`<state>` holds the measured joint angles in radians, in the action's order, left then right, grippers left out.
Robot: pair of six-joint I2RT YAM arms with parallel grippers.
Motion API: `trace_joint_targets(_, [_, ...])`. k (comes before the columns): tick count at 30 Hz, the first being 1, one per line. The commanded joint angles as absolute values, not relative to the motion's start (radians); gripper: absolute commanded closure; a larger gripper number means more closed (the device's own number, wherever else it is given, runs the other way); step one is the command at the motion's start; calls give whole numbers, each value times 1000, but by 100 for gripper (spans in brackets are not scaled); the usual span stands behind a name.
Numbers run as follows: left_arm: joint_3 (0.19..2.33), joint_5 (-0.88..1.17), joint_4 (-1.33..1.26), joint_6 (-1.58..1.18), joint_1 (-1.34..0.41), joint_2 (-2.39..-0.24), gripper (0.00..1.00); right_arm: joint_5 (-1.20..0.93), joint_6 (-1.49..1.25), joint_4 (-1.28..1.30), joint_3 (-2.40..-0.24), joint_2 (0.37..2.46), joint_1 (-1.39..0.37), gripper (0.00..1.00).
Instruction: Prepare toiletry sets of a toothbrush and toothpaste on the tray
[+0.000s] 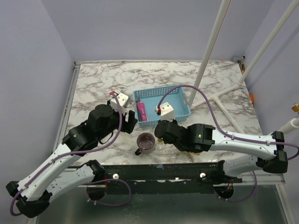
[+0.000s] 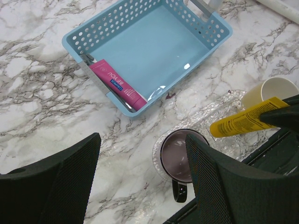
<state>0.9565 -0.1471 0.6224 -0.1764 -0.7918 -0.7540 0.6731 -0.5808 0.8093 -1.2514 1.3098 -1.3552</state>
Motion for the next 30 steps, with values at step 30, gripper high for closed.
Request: trace_joint_targets(30, [959,-163,617,-183,-784,-758,27,702,-595,690,-1149,1369,-1362,99])
